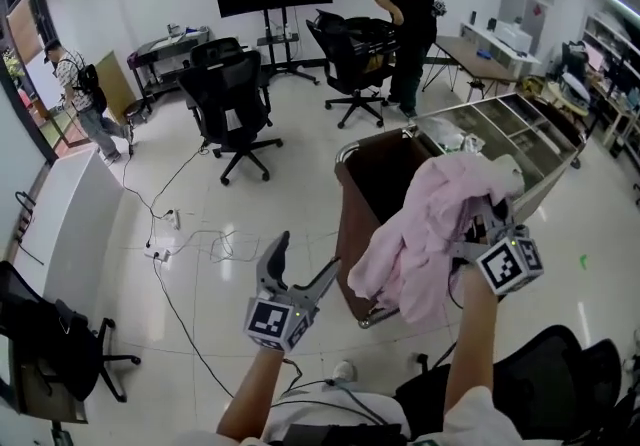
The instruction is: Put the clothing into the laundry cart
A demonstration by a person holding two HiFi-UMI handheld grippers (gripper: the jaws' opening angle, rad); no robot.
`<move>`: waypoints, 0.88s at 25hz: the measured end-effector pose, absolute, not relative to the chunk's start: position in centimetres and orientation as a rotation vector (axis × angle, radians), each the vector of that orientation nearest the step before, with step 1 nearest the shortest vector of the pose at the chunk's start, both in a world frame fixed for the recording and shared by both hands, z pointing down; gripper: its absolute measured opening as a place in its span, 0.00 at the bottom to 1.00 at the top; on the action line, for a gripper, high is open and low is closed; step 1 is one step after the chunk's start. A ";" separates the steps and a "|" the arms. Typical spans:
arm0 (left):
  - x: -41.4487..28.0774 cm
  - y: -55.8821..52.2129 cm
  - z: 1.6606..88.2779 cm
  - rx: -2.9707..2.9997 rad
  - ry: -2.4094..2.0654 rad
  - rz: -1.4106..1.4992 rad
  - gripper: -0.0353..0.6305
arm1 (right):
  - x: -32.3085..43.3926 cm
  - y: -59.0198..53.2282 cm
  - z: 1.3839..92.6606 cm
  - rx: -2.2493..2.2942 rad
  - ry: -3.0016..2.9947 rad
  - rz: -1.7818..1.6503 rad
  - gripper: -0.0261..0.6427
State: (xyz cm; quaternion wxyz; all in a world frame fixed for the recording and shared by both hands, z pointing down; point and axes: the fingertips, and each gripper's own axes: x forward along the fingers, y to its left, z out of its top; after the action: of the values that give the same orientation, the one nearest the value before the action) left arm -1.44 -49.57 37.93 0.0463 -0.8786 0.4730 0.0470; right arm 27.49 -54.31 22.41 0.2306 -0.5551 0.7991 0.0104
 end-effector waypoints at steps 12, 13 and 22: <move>3.8 -59.4 41.0 -2.770 1.393 0.123 0.70 | 30.5 -63.6 41.3 -1.938 2.625 -0.344 0.70; 4.3 -60.0 40.9 -2.785 1.374 0.127 0.70 | 31.1 -63.4 41.1 -1.944 2.608 -0.364 0.70; 8.0 -63.5 38.9 -2.863 1.205 0.148 0.70 | 31.9 -59.7 32.4 -1.824 2.219 0.022 0.70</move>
State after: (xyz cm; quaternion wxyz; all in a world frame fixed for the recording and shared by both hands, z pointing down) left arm 7.99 -63.54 38.86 0.0160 -0.9205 0.3875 0.0477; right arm 31.93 -59.66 32.35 0.1340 -0.6294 0.7654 0.0076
